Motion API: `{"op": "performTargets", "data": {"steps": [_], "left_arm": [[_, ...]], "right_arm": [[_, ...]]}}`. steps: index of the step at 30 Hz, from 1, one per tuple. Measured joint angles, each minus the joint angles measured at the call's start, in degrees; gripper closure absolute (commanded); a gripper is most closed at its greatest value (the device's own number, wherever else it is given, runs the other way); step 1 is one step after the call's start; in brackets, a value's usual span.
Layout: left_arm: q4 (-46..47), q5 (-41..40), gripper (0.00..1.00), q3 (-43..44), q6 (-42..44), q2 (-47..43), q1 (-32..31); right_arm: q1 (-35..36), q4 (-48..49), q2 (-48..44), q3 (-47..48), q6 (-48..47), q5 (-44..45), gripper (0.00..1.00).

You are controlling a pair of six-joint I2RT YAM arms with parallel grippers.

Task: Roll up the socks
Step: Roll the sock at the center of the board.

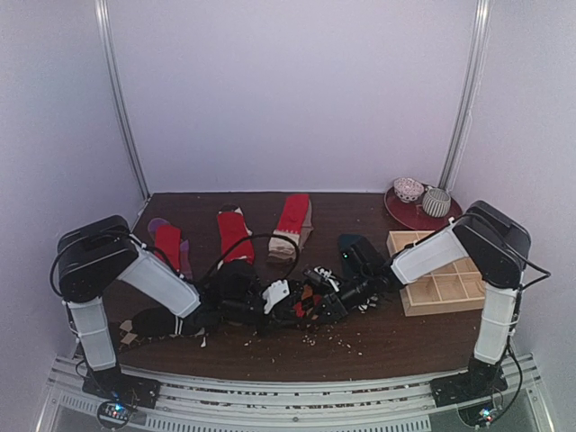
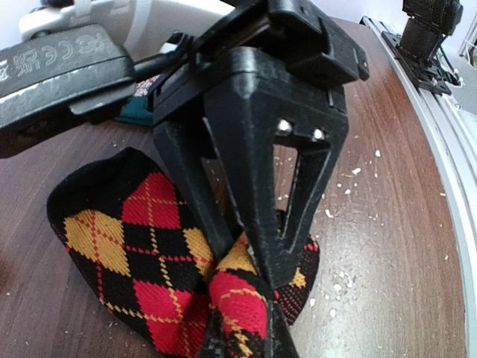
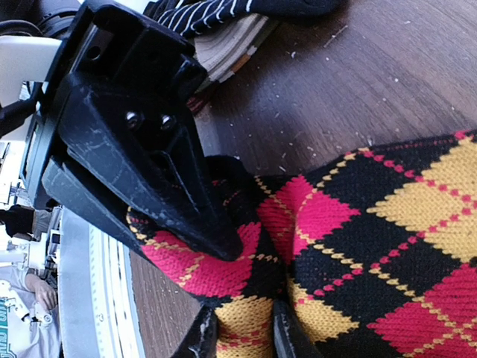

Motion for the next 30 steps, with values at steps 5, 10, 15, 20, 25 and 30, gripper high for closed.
{"op": "performTargets", "data": {"steps": [5, 10, 15, 20, 25, 30], "left_arm": [[-2.36, 0.70, 1.00, 3.72, -1.81, 2.32, 0.11], [-6.45, 1.75, 1.00, 9.53, -6.88, 5.77, 0.48], [-9.27, 5.57, 1.00, 11.41, -12.55, 6.91, 2.27], [-11.43, 7.96, 1.00, 12.44, -15.52, 7.28, 3.28], [-13.49, 8.61, 1.00, 13.38, -16.37, 7.39, 3.50], [-14.27, 8.81, 1.00, 13.60, -16.57, 7.41, 3.56]], "right_arm": [[-0.22, -0.98, -2.29, -1.36, 0.07, 2.23, 0.55], [0.17, -1.97, -14.08, -8.94, 0.46, 13.16, 0.39], [5.77, 2.34, -29.83, -17.81, -3.26, 26.21, 0.32], [15.21, 10.21, -33.75, -23.19, -9.64, 37.57, 0.30], [19.06, 13.11, -27.43, -22.88, -14.99, 47.52, 0.30], [19.93, 16.81, -24.28, -22.47, -18.69, 54.53, 0.29]]}}
